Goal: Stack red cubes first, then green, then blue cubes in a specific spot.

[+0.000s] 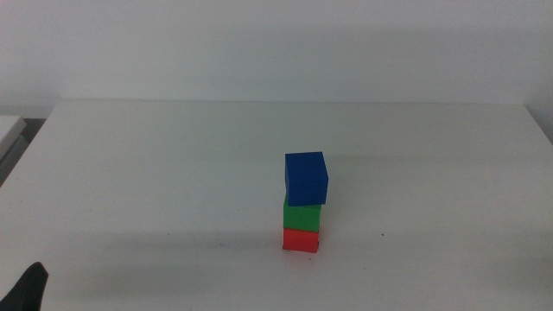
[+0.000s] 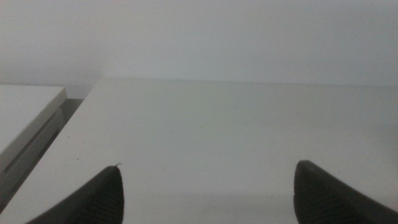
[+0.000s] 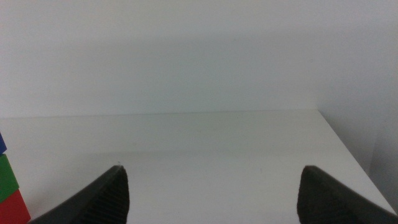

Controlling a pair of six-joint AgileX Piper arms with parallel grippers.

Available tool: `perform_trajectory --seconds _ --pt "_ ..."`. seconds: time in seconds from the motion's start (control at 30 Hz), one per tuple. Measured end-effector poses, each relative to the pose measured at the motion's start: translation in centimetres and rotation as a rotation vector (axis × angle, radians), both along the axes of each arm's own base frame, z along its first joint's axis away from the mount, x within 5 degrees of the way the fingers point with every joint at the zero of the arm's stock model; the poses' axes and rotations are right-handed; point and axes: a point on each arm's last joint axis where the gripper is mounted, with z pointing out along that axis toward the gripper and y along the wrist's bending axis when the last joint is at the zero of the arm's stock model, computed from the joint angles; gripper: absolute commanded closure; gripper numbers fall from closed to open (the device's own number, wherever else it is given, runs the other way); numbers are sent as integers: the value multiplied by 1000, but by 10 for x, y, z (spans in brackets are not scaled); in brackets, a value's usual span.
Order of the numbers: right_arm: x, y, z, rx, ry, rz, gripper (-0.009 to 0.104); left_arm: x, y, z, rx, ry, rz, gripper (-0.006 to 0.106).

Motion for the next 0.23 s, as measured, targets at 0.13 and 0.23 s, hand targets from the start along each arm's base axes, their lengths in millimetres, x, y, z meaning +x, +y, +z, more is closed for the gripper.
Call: perform_trajectory --seconds 0.13,0.23 --pt "0 0 0 7 0 0 2 0 0 0 8 -1 1 7" --pt "0 0 0 7 0 0 2 0 0 1 8 -8 1 7"
